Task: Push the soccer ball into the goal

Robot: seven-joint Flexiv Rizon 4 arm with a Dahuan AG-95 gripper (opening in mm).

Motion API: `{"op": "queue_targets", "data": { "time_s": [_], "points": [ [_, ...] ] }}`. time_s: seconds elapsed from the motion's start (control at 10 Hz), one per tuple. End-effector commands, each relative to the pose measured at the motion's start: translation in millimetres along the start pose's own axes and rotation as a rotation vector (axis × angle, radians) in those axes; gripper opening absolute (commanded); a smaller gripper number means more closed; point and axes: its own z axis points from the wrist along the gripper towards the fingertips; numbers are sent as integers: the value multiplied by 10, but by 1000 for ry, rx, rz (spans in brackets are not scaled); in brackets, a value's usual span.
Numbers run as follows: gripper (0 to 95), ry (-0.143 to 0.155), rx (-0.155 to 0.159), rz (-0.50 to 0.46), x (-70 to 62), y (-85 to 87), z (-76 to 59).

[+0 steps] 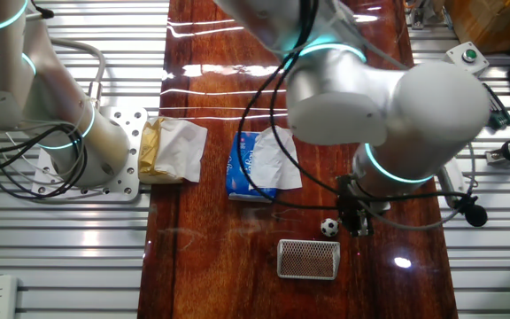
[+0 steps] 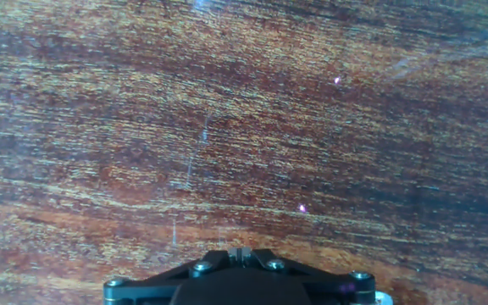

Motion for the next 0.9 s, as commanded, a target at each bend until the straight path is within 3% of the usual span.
{"op": "queue_targets", "data": {
  "time_s": [0.1, 0.2, 0.7, 0.9],
  "points": [
    [0, 19, -6, 0, 91, 12, 72],
    [0, 18, -10, -1, 123, 19, 99],
    [0, 88, -21, 1, 216, 38, 93],
    [0, 115, -3, 17, 275, 52, 77]
  ]
}}
